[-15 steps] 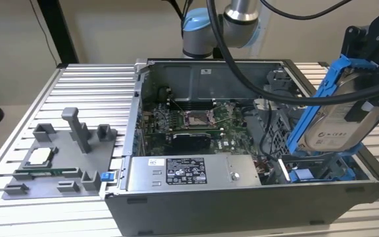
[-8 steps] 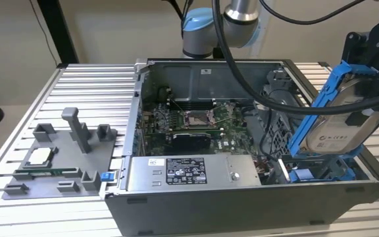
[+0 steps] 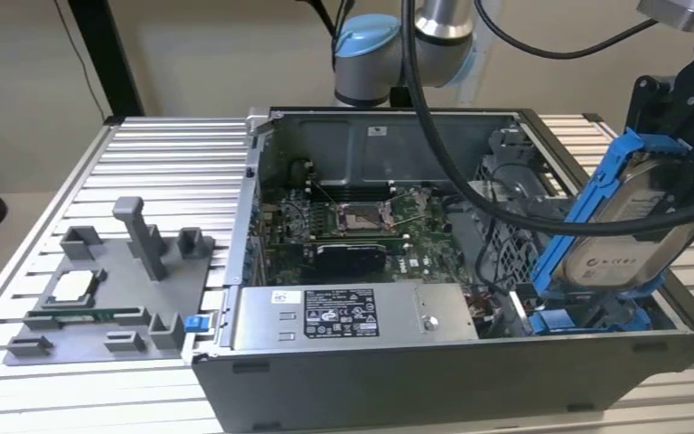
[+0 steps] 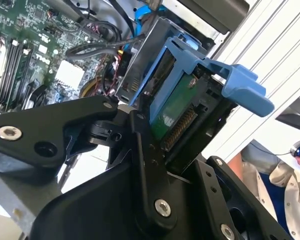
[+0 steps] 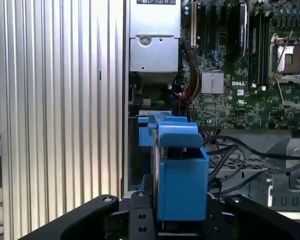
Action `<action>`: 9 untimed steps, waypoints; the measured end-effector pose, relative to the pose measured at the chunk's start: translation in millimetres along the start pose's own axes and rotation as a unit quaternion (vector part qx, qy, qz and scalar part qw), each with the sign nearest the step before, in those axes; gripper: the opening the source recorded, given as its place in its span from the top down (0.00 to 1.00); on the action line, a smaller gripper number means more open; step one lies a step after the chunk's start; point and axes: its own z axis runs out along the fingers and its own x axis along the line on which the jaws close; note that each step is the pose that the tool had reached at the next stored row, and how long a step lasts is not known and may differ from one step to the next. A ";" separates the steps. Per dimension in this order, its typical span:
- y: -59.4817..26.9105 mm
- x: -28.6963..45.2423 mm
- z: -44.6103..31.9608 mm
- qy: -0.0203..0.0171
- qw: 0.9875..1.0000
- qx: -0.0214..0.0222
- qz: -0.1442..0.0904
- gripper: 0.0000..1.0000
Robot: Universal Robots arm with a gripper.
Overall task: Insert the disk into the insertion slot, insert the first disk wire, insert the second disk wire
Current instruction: 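Insert the disk into the insertion slot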
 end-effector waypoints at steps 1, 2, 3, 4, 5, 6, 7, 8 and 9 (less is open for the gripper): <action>-1.0 0.0 1.8 0.000 1.000 0.000 0.000 1.00; -1.6 -0.1 3.5 0.000 1.000 0.000 0.000 1.00; -1.8 0.0 5.4 0.000 1.000 0.000 0.000 1.00; -1.9 0.0 7.1 0.000 1.000 0.000 0.000 1.00; -2.0 0.0 8.8 0.000 1.000 0.000 0.000 1.00; -2.1 -0.1 10.3 0.000 1.000 0.000 0.000 1.00; -2.2 -0.1 11.3 0.000 1.000 0.000 0.000 1.00; -2.3 -0.1 12.1 0.000 1.000 0.001 0.000 1.00; -2.3 -0.1 12.3 0.000 1.000 0.001 0.000 1.00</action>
